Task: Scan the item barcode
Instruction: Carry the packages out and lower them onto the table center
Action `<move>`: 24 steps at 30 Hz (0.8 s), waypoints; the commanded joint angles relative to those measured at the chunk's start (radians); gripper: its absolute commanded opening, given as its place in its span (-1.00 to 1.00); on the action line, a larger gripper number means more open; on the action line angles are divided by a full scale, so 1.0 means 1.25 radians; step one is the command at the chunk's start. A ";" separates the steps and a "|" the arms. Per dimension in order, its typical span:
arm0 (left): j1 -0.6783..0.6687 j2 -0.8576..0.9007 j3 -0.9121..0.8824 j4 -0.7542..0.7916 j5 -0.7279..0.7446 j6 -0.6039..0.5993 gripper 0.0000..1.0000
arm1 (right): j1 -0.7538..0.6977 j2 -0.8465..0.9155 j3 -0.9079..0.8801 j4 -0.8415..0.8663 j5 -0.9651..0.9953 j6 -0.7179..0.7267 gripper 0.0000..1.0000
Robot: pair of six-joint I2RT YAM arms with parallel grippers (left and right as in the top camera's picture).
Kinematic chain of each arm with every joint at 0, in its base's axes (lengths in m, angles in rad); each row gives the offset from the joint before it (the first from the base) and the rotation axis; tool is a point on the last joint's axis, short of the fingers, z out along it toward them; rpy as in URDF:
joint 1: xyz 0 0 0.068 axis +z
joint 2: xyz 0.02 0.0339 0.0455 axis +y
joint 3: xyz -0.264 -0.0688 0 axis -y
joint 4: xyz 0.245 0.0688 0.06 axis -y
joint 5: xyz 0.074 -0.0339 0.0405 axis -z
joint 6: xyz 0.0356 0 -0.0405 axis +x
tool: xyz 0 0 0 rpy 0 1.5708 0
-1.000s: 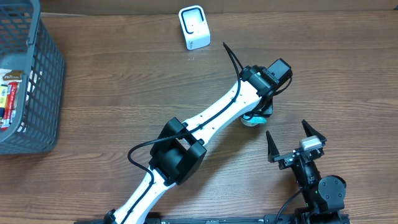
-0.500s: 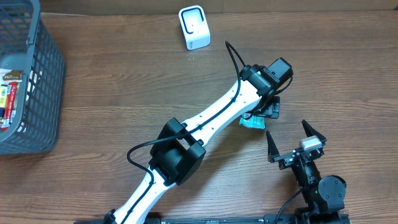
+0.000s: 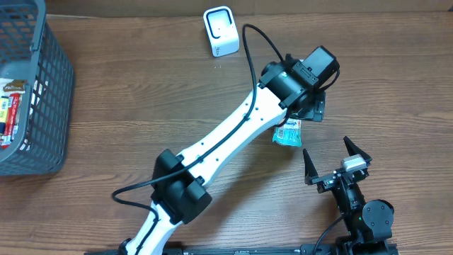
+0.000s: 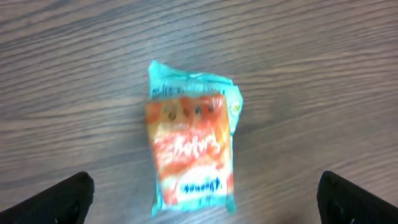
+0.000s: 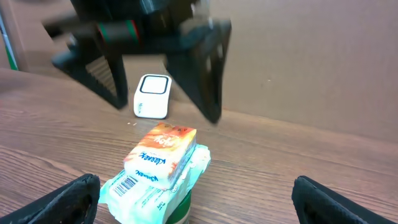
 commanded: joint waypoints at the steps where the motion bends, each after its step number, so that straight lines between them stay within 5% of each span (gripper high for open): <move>1: -0.005 -0.007 0.011 -0.017 -0.007 0.032 0.72 | 0.002 -0.006 -0.009 0.002 -0.006 0.000 1.00; 6: -0.005 0.022 0.009 -0.020 -0.014 0.037 0.47 | 0.002 -0.006 -0.009 0.003 -0.006 0.000 1.00; 16: -0.005 0.103 0.009 -0.023 -0.013 0.037 0.35 | 0.002 -0.005 -0.009 0.003 -0.006 0.000 1.00; 24: -0.005 0.103 0.009 -0.022 -0.013 0.039 -0.14 | 0.002 -0.006 -0.009 0.002 -0.006 0.000 1.00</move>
